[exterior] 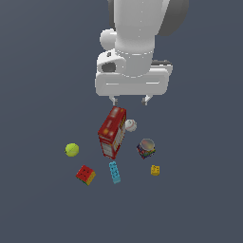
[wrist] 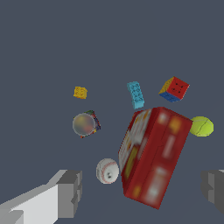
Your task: Pick up a designated object from a clutter of objects.
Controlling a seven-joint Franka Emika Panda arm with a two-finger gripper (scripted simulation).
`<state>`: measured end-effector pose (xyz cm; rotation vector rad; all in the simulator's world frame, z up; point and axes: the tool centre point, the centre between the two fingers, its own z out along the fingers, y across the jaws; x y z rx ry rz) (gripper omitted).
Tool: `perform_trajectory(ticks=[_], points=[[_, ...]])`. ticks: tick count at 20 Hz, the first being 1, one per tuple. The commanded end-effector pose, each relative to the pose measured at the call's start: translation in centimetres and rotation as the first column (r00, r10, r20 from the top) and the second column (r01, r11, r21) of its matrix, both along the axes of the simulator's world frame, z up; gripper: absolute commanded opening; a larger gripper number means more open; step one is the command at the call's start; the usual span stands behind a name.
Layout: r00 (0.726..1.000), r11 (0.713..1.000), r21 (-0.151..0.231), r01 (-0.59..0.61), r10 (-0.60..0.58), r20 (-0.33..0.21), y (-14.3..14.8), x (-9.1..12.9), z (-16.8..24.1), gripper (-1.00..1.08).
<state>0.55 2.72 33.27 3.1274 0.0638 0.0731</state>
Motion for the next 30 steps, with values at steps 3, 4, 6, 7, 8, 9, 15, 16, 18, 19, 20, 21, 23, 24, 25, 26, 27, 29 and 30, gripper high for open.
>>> perform_trajectory(ticks=[3,4,6,7,8,9,15,16,18,19,20,21,23,24,25,26,27,29,30], points=[[1.000,1.000,-0.002,0.002,-0.002,-0.002,-0.2,0.0,0.0,1.00],[1.000,1.000,-0.005,0.004,-0.004,-0.004,-0.3,0.0,0.0,1.00],[1.000,1.000,-0.014,0.012,-0.012,-0.012,-0.9,0.0,-0.1,1.00],[1.000,1.000,-0.018,0.016,-0.016,-0.016,-1.3,0.0,-0.1,1.00],[1.000,1.000,-0.022,0.019,-0.019,-0.018,-1.5,0.0,-0.1,1.00],[1.000,0.999,-0.024,0.021,-0.022,-0.020,-1.7,0.0,-0.1,1.00],[1.000,1.000,-0.024,0.015,-0.016,-0.020,-1.5,0.1,-0.4,1.00],[1.000,1.000,-0.024,0.011,-0.011,-0.021,-1.4,0.2,-0.6,1.00],[1.000,1.000,-0.025,-0.002,0.001,-0.022,-1.1,0.4,-1.2,1.00],[1.000,1.000,-0.025,-0.010,0.010,-0.023,-0.9,0.6,-1.7,1.00],[1.000,0.999,-0.025,-0.019,0.019,-0.024,-0.7,0.7,-2.1,1.00],[0.999,0.999,-0.025,-0.030,0.029,-0.024,-0.4,0.9,-2.7,1.00],[0.998,0.998,-0.026,-0.054,0.054,-0.026,0.2,1.2,-3.9,1.00],[0.997,0.997,-0.025,-0.068,0.068,-0.028,0.5,1.4,-4.6,1.00],[0.996,0.996,-0.025,-0.084,0.083,-0.029,0.9,1.6,-5.4,1.00],[0.995,0.995,-0.025,-0.100,0.100,-0.030,1.3,1.8,-6.3,1.00],[0.993,0.993,-0.024,-0.118,0.117,-0.032,1.8,2.0,-7.2,1.00],[0.987,0.987,-0.022,-0.157,0.156,-0.035,2.8,2.3,-9.2,1.00],[0.983,0.984,-0.021,-0.179,0.178,-0.036,3.4,2.4,-10.4,1.00]])
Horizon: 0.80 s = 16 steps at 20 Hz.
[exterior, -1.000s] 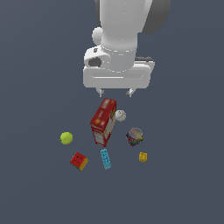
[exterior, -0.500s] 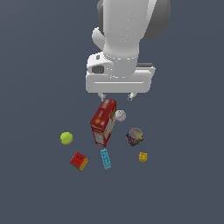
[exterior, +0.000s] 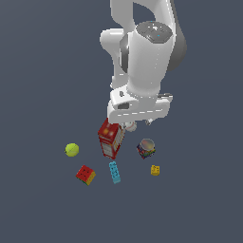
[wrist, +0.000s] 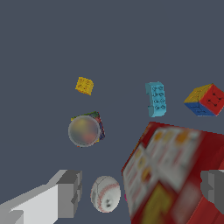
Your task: Pick up a designated object from a clutter of objects.
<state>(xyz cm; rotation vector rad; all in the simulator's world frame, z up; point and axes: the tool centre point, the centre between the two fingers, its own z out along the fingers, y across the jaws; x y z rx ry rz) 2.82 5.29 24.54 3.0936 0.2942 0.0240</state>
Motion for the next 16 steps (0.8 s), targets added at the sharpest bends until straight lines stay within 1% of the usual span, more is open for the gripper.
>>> perform_trajectory(ticks=[1,5,9,16], points=[[0.999,0.999,0.003,-0.054,0.054,-0.005,1.4,0.3,-2.8,1.00],[0.991,0.991,0.012,-0.135,0.135,-0.011,3.7,0.4,-7.2,1.00],[0.981,0.981,0.021,-0.195,0.196,-0.015,5.4,0.1,-10.4,1.00],[0.968,0.968,0.031,-0.251,0.251,-0.018,7.0,-0.3,-13.4,1.00]])
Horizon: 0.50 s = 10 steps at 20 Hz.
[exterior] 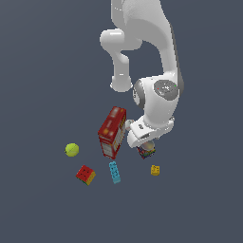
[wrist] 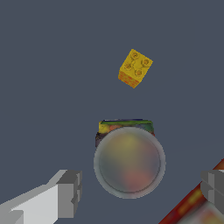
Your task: Pick up a designated object from a clutter of objects.
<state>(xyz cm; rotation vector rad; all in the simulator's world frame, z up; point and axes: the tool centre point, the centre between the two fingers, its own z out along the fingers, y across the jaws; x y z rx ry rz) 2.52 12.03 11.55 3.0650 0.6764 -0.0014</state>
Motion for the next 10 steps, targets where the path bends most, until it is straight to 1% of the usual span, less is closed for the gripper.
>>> perform_trajectory(ticks=[1,6,10], points=[[1.000,1.000,0.003,-0.012,0.012,0.001,0.3,-0.1,-0.6,1.00],[1.000,1.000,0.002,-0.012,0.012,-0.001,0.3,-0.1,-0.8,1.00],[1.000,1.000,0.002,-0.012,0.012,-0.001,0.3,-0.1,-1.9,1.00]])
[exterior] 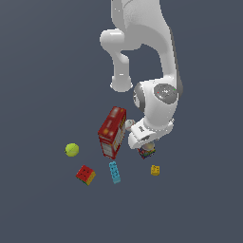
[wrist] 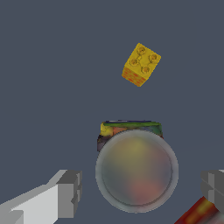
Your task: Pick up a designated object from a clutter of objects.
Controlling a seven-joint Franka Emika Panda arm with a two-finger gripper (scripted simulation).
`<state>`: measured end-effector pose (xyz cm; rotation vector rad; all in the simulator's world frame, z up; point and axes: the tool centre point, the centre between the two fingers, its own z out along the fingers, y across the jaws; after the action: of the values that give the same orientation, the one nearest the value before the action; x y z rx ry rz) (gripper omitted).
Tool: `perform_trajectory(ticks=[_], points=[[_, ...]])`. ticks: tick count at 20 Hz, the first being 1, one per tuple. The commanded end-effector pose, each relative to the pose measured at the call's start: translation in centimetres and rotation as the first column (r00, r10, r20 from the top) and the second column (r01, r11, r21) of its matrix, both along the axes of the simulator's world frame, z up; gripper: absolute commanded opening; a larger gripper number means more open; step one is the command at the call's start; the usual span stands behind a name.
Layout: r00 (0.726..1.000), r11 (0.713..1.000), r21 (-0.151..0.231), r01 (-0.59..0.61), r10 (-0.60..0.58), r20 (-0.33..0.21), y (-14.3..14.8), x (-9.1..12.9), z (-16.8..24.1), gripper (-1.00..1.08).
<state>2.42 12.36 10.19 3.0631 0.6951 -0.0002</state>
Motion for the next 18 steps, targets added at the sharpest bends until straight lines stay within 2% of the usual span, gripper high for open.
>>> perform_trajectory(ticks=[1,7,12,13,18], points=[[1.000,1.000,0.000,-0.001,0.001,-0.001,0.0,-0.1,-0.9,1.00],[1.000,1.000,0.001,-0.003,0.003,0.000,0.1,-0.1,-3.7,1.00],[1.000,1.000,0.001,-0.003,0.003,0.000,0.1,0.0,-4.4,1.00],[1.000,1.000,0.001,-0.003,0.003,0.000,0.1,0.0,-4.4,-1.00],[1.000,1.000,0.001,-0.003,0.003,0.000,0.1,0.0,-4.4,-1.00]])
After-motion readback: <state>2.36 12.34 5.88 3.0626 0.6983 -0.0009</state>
